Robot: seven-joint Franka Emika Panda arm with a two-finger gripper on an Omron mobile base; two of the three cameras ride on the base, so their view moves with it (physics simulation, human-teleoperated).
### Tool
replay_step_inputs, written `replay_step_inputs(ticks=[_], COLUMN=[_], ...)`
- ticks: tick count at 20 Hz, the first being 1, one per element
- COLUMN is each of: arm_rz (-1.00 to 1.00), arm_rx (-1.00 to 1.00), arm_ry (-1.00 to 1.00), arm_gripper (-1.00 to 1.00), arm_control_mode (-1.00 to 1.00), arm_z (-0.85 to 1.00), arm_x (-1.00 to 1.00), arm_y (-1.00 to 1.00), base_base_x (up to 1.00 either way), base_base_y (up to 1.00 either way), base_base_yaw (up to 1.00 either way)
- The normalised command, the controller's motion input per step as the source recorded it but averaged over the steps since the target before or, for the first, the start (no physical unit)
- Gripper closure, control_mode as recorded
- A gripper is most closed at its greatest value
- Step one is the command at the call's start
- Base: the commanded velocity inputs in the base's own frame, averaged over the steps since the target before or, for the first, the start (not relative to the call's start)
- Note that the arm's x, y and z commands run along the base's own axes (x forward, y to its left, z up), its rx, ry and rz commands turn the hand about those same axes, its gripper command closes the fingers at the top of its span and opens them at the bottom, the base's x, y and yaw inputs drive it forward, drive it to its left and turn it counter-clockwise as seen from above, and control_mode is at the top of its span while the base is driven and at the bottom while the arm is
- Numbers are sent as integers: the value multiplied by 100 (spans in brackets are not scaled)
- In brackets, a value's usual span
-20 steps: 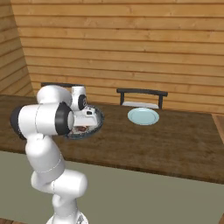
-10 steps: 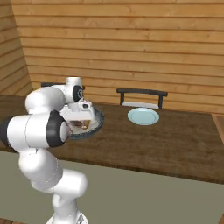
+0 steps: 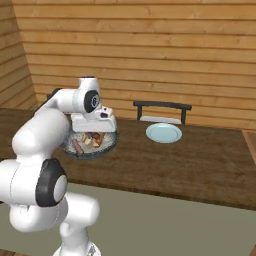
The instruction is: Place one bun and one sausage from the bowl on each plate.
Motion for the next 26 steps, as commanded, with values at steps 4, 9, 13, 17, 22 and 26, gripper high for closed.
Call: replay_step_inputs(ticks=[4,9,13,17,22,26], arm_rz=[-14,-16,-22,-16,-3,-3], arm_rx=[6,9,4,3,0,0], arm_ry=[-3,-1,-1,-3,0,3], arm_gripper=[100,100,100,100,100,100], arm_control_mode=[-100,-100,-100,-100,-100,-100], arm_z=[4,2,2,0,-10,-8], arm_x=[0,1,27,16,46,100], arm_y=[-92,-95,-93,-71,-17,4], base_base_x=[0,0,0,0,0,0], base_base_y=[0,0,0,0,0,0], base_base_yaw=[0,0,0,0,0,0])
